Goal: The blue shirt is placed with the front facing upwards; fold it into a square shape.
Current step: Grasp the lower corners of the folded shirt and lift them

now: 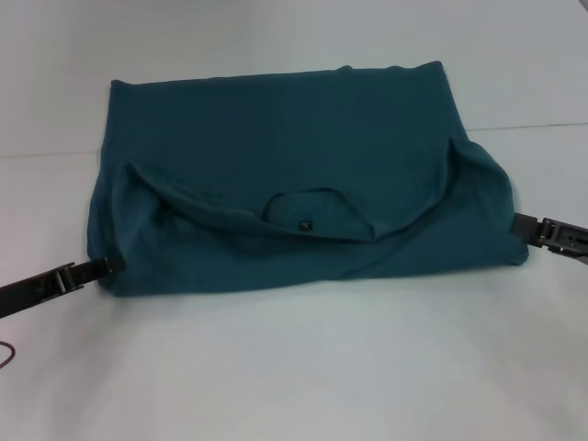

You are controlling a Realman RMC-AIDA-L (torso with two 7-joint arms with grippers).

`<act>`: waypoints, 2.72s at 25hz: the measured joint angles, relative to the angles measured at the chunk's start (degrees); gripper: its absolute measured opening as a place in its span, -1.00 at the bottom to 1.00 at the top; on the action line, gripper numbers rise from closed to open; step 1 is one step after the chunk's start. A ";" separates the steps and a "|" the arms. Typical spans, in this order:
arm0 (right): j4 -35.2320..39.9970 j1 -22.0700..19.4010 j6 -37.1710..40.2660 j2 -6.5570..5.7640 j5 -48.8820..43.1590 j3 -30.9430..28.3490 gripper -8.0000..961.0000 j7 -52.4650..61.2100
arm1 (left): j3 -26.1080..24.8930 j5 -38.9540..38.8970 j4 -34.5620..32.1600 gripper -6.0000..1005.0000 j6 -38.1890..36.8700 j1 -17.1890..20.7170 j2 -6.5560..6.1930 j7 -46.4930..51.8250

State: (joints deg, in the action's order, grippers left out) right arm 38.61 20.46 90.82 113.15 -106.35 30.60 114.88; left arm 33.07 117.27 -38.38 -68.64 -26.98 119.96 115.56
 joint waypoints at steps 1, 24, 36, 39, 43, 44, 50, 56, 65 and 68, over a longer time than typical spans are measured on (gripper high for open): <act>-0.04 -0.07 -0.26 -0.01 0.00 -0.01 0.59 0.00 | 0.49 0.00 0.01 -0.01 0.55 0.00 0.04 -0.32; -0.02 -0.17 -2.34 -0.22 0.00 -0.02 0.59 -0.01 | 9.09 -0.03 2.68 -0.07 10.19 -3.49 0.76 -0.66; -0.02 -0.31 -2.00 -0.21 0.26 -0.08 0.59 -0.01 | 7.52 -1.08 4.62 -0.11 8.59 -5.11 0.06 5.33; -0.02 -0.28 -1.75 -0.22 0.33 -0.10 0.59 -0.01 | 7.64 0.03 4.55 -0.12 7.92 -5.40 -0.38 7.05; -0.02 -0.23 -1.44 -0.22 0.34 -0.10 0.59 0.00 | 7.66 1.29 4.53 -0.35 8.29 -5.53 -0.49 8.34; -0.02 -0.21 -1.35 -0.23 0.34 -0.10 0.59 0.00 | 7.70 1.48 4.53 -0.57 8.35 -5.53 -0.49 8.51; -0.02 -0.17 -1.23 -0.48 0.13 0.06 0.60 0.10 | 6.56 1.65 4.60 -0.97 6.01 -5.69 -1.29 12.11; 0.27 0.36 -1.50 -1.57 -2.01 0.41 0.60 0.85 | 0.36 3.39 6.08 -0.98 -2.67 -7.61 -3.71 18.87; 0.96 6.00 -6.21 -5.46 -13.84 0.25 0.60 8.44 | -2.87 4.16 7.84 -0.98 -3.73 -8.46 -4.63 20.46; 1.24 8.94 -9.79 -6.09 -18.63 0.41 0.60 12.59 | -3.04 3.87 8.09 -0.98 -3.37 -8.48 -4.62 20.24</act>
State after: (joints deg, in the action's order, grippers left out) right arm 39.85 29.40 81.03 107.06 -124.98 31.01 127.47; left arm 30.03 121.14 -30.30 -72.02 -35.46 115.35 135.80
